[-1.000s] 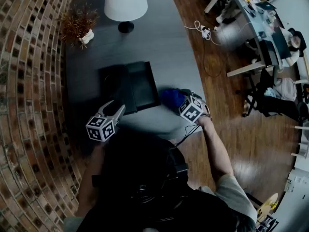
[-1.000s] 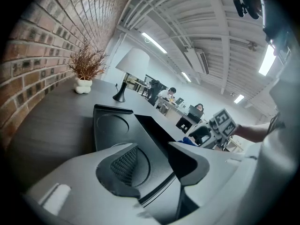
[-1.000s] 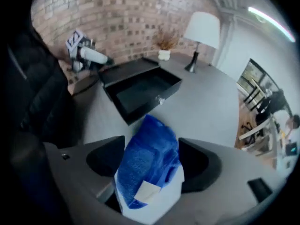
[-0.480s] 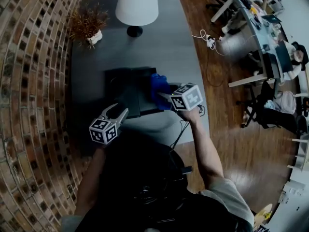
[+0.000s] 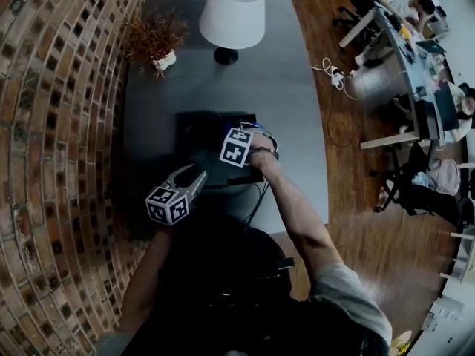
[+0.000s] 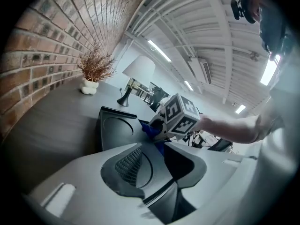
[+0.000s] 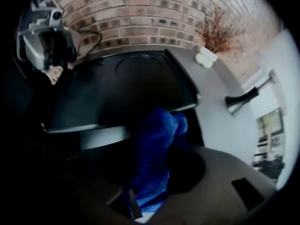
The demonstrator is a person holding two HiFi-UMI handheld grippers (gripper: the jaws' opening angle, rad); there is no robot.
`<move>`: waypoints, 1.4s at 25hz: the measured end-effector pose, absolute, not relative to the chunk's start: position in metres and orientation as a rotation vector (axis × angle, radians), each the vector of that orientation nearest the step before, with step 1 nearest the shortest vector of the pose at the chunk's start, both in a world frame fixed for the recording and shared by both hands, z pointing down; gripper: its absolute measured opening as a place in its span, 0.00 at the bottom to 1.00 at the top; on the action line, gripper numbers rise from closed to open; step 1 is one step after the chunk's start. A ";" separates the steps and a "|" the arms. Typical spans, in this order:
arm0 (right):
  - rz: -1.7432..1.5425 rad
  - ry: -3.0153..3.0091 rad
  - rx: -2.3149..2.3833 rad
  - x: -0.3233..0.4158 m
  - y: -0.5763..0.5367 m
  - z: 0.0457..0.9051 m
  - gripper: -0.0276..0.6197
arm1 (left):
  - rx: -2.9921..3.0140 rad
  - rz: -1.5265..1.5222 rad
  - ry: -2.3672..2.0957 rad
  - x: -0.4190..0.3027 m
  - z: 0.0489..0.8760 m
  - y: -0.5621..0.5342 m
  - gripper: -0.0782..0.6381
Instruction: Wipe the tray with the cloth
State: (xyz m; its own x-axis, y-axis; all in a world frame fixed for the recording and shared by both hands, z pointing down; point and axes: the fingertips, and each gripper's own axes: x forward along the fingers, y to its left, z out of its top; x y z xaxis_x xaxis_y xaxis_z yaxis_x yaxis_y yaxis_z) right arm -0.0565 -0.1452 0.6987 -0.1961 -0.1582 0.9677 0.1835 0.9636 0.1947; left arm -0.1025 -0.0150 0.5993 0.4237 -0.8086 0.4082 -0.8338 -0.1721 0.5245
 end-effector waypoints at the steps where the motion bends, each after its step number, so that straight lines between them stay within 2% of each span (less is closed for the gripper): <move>1: -0.420 -1.730 0.051 -0.058 -0.161 0.695 0.32 | 1.973 0.028 -1.387 -0.103 0.599 -0.014 0.29; 4: -0.636 -1.697 0.177 -0.065 -0.189 0.694 0.32 | 1.971 -0.002 -1.388 -0.105 0.597 -0.015 0.29; 7: -0.708 -1.693 0.047 -0.069 -0.173 0.701 0.32 | 1.968 -0.006 -1.387 -0.106 0.596 -0.015 0.29; 10: -0.721 -1.708 -0.149 -0.061 -0.149 0.702 0.32 | 1.965 -0.014 -1.386 -0.107 0.596 -0.015 0.29; 15: -0.606 -1.779 0.116 -0.067 -0.185 0.697 0.32 | 1.959 -0.026 -1.399 -0.108 0.596 -0.014 0.28; 20: -0.730 -1.801 -0.210 -0.061 -0.131 0.700 0.32 | 1.953 -0.041 -1.401 -0.110 0.596 -0.015 0.27; 27: -1.023 -1.642 -0.760 -0.001 -0.033 0.698 0.32 | 1.952 -0.043 -1.409 -0.111 0.596 -0.015 0.27; 29: -0.998 -1.604 -0.870 0.013 -0.021 0.696 0.31 | 1.950 -0.044 -1.409 -0.111 0.596 -0.016 0.27; 35: -0.766 -1.708 -0.789 0.004 -0.025 0.696 0.31 | 1.942 -0.046 -1.414 -0.111 0.597 -0.016 0.27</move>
